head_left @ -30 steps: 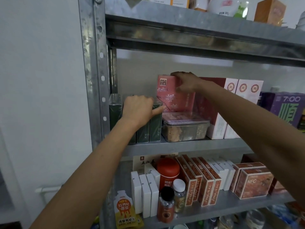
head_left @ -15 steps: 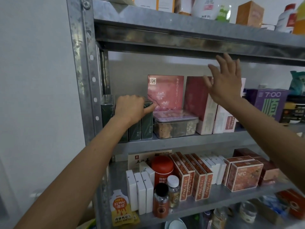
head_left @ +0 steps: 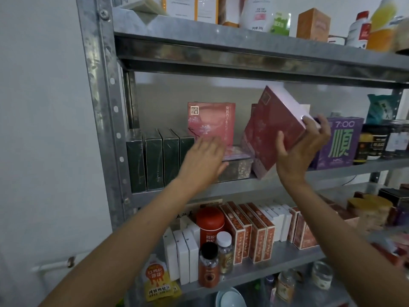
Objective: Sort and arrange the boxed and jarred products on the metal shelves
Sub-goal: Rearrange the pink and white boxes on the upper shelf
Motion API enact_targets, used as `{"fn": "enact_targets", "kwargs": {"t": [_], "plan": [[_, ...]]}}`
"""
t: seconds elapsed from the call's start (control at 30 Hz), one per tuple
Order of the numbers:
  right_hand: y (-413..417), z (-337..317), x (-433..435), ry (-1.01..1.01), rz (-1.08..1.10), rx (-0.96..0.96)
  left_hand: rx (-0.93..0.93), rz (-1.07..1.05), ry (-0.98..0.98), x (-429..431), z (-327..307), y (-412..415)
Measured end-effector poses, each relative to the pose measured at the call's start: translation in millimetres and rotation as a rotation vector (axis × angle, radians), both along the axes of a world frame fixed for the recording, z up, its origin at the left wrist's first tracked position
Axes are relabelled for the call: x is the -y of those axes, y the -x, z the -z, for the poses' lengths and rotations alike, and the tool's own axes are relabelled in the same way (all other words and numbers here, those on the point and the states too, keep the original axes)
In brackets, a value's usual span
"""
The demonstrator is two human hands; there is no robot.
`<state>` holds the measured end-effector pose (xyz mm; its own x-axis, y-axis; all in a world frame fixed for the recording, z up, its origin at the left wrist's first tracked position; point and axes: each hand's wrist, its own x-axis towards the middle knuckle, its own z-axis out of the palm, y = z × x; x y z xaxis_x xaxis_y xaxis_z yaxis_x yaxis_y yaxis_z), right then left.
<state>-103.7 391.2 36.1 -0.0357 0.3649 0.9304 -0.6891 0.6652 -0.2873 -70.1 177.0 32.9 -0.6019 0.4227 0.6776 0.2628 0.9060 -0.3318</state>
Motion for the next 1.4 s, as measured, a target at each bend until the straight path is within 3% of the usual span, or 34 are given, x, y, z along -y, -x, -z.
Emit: {"fn": "enact_targets", "kwargs": {"t": [0.13, 0.43, 0.57, 0.7, 0.73, 0.83, 0.93, 1.1, 1.23, 1.4], "plan": [[-11, 30, -3, 0.094, -0.117, -0.086, 0.121, -0.090, 0.029, -12, 23, 6], [-48, 39, -32, 0.109, -0.233, -0.084, 0.065, -0.145, 0.030, -15, 36, 15], [-76, 48, -49, 0.139, -0.269, 0.002, 0.049, -0.136, -0.007, -16, 34, 11], [-105, 45, -69, 0.205, -0.400, 0.148, 0.097, 0.204, -0.346, -28, 47, -15], [-112, 44, -72, 0.245, -0.461, 0.186, 0.202, 0.342, -0.501, -34, 54, -28], [-124, 48, -77, 0.402, -0.630, 0.331, 0.786, 0.656, -1.014, -56, 73, -75], [-126, 55, -81, 0.453, -0.704, 0.464, 1.105, 0.703, -1.278, -69, 91, -105], [-125, 64, -79, 0.495, -0.778, 0.650, 1.114, 0.706, -1.517, -75, 111, -128], [-120, 70, -70, 0.562, -1.077, 0.784, 1.102, 0.615, -1.646, -73, 125, -138], [-114, 73, -58, 0.755, -1.473, 0.832, 1.226, 0.577, -1.750, -67, 140, -146]]}}
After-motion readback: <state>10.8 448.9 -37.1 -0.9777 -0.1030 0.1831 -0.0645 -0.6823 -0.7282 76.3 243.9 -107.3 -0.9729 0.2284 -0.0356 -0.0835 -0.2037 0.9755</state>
